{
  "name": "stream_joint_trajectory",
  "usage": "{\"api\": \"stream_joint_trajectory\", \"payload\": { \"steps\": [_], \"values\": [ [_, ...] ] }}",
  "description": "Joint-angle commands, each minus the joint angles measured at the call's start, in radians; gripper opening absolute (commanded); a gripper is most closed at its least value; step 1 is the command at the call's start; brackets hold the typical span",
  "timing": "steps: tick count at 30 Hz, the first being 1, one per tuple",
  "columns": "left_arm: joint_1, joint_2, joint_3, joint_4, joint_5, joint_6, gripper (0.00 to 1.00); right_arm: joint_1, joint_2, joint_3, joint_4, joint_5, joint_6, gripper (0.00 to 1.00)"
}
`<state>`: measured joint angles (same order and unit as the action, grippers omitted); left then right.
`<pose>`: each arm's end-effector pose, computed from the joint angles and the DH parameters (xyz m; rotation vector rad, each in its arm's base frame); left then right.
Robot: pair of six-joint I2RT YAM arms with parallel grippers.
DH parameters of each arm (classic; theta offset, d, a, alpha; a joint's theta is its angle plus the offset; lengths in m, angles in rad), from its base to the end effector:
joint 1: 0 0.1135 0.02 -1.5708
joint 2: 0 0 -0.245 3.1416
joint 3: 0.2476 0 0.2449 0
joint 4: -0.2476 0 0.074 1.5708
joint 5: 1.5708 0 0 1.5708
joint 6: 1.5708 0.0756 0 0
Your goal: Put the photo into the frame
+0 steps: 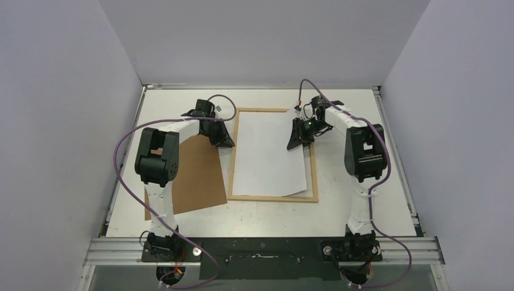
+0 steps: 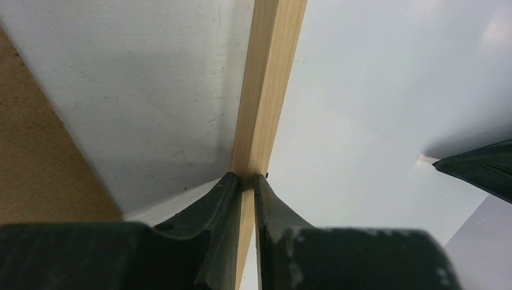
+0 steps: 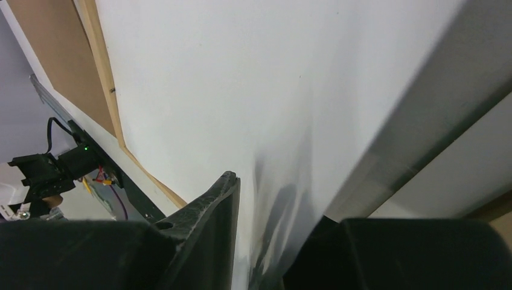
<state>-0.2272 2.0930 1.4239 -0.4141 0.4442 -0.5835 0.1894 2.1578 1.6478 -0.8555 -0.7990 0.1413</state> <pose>0.4139 -0.1290 0.1000 -0.3349 2.7309 -0.8396 0.4004 0.1319 0.1299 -0.1908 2.8225 1.2249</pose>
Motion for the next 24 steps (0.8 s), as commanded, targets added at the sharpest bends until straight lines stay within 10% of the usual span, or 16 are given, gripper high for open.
{"api": "stream_joint_trajectory", "payload": {
  "steps": [1,10,24],
  "values": [
    [0.001,0.02,-0.013,0.041,-0.041,0.005,0.12,0.008,-0.056,-0.002,0.038,0.041,-0.017,0.22],
    [0.014,-0.006,0.011,0.014,-0.038,0.016,0.12,-0.013,-0.147,-0.042,0.08,0.077,0.052,0.6],
    [0.091,-0.157,0.096,-0.113,0.014,0.084,0.34,-0.086,-0.439,-0.143,0.106,0.49,0.148,0.66]
  ]
}}
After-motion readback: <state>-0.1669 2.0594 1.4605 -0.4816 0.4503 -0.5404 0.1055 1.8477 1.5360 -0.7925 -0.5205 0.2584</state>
